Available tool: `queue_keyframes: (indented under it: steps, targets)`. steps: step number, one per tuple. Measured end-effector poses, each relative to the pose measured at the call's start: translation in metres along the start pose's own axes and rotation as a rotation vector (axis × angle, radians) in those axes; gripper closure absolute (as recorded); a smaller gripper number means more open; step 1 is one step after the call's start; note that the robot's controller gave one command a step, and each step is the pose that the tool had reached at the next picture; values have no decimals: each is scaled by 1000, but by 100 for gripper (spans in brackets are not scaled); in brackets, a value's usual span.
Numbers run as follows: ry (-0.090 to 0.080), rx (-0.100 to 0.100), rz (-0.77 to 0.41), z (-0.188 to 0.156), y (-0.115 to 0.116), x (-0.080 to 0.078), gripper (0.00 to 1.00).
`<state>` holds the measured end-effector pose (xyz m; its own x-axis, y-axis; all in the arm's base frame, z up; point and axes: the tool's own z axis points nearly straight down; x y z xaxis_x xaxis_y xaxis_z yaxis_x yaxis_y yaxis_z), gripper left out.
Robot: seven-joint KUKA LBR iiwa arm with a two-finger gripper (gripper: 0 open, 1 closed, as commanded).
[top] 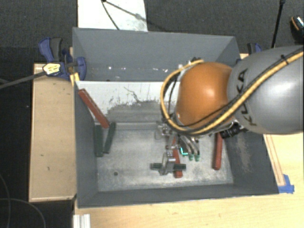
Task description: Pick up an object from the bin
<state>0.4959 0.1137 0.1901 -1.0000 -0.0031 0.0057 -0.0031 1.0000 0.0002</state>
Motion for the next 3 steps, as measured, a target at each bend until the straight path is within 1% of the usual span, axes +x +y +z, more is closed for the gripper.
queue_keyframes:
  steps: [1,2,3]
  targets:
    - [1,2,-63,124,-71,-1,0]
    - [-7,-1,-60,120,-68,-3,100]
    - [-17,0,-112,-69,-51,16,100]
